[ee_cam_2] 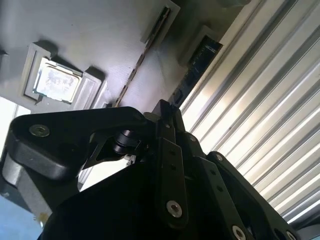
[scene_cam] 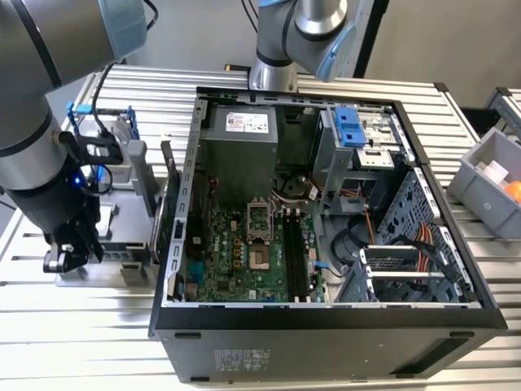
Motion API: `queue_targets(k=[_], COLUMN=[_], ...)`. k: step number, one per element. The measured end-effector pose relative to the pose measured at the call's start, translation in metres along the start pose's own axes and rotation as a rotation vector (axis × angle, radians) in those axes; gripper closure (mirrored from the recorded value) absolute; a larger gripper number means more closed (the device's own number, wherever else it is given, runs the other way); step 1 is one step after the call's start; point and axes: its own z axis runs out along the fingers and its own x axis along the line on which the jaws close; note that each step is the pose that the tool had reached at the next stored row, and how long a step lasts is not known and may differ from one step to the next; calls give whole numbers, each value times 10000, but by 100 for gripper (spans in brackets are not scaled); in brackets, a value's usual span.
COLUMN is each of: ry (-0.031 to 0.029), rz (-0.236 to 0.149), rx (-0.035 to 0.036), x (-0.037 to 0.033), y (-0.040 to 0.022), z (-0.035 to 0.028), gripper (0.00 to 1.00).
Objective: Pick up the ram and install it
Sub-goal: 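Pick up the ram and move it above insertion slot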
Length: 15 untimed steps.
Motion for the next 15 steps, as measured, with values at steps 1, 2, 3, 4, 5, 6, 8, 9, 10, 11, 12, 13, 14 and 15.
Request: queue_targets(k=[1,2,3,4,5,6,8,9,10,11,12,13,14,15], ry=[0,0,0,1,0,1,0,0,0,0,1,0,0,0], rz=[0,2,2,2,2,2,0,0,0,0,0,0,0,1], rx=[0,0,-1,-1,-1,-1,-1,0,0,-1,-1,0,0,0], x=[-1,-2,-2,-3,-3,-4,-4,-5,-5,-5,-6,-6,-6,-7], y=[0,1,1,1,1,1,0,0,0,0,1,0,0,1], z=[-12,-24,-37,-48,-60,-71,-90,-98,-107,-116,-124,-131,-139,-146], gripper=[100,100,100,100,100,100,100,100,100,100,100,100,100,100])
